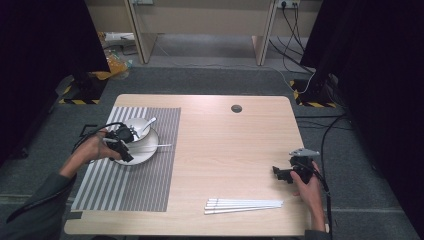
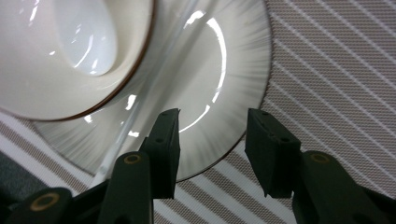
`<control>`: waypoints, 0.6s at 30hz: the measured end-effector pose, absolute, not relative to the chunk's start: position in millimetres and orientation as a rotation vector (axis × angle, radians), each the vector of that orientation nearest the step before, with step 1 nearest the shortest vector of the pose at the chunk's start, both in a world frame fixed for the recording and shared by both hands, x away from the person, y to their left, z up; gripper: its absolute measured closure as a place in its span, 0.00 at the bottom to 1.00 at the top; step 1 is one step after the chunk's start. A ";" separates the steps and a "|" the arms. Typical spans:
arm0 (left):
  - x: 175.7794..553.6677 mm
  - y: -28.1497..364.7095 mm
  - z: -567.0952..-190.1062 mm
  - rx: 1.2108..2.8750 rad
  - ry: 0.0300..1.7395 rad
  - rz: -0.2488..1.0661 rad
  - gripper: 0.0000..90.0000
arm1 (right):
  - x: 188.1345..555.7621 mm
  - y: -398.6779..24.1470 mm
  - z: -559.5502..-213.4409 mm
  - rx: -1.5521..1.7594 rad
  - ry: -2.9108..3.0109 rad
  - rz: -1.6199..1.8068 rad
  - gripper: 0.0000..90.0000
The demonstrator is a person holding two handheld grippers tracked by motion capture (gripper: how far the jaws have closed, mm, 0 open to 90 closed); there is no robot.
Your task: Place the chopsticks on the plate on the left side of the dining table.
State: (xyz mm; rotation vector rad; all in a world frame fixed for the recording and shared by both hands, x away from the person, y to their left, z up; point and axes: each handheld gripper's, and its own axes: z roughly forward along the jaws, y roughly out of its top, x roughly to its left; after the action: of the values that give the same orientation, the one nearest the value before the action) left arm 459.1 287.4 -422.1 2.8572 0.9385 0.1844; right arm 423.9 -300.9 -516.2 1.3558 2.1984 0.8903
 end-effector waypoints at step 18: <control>436.7 217.3 -426.9 2.824 0.678 0.129 0.55 | 424.0 -301.0 -516.2 1.354 2.199 0.890 0.00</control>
State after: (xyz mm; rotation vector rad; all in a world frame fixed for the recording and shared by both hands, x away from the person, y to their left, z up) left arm 436.7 217.3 -426.9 2.8239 0.6777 0.1289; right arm 424.0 -301.0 -516.2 1.3543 2.1987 0.8898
